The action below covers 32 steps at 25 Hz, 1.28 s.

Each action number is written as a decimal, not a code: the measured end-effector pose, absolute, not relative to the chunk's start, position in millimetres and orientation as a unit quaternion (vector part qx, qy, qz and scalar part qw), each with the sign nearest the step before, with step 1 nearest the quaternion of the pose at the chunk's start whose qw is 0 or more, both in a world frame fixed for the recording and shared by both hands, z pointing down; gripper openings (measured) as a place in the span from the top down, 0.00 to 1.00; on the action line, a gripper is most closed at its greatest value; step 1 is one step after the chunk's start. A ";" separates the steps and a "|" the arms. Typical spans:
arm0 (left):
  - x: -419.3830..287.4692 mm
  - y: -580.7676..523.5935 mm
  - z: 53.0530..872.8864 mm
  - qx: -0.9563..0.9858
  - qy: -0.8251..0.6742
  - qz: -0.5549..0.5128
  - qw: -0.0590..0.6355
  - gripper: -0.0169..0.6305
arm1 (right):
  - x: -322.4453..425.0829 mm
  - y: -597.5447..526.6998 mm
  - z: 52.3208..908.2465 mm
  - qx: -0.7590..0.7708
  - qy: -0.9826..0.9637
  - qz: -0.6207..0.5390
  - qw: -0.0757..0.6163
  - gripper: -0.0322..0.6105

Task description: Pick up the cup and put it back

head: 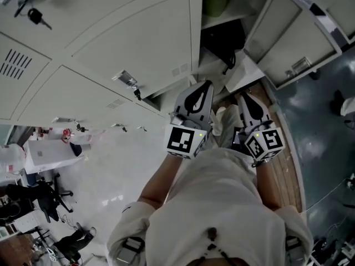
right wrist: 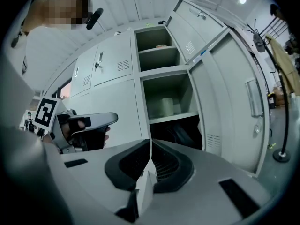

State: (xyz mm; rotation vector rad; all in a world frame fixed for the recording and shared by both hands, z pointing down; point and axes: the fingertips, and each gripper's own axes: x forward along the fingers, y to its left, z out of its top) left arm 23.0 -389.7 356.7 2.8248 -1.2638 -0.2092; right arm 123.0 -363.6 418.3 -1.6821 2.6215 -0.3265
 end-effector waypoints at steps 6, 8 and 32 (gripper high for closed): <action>24.8 -416.4 348.7 0.906 -0.420 -0.059 0.015 0.96 | 121.2 -428.9 393.6 -0.519 0.851 -0.073 -0.016 0.91; 24.4 -425.6 347.2 0.902 -0.427 -0.057 0.018 0.96 | 122.3 -449.7 383.9 -0.519 0.852 -0.070 -0.012 0.91; 45.1 -478.7 337.1 0.894 -0.445 -0.047 0.027 0.96 | 100.0 -656.5 324.5 -0.485 0.873 -0.030 -0.026 0.41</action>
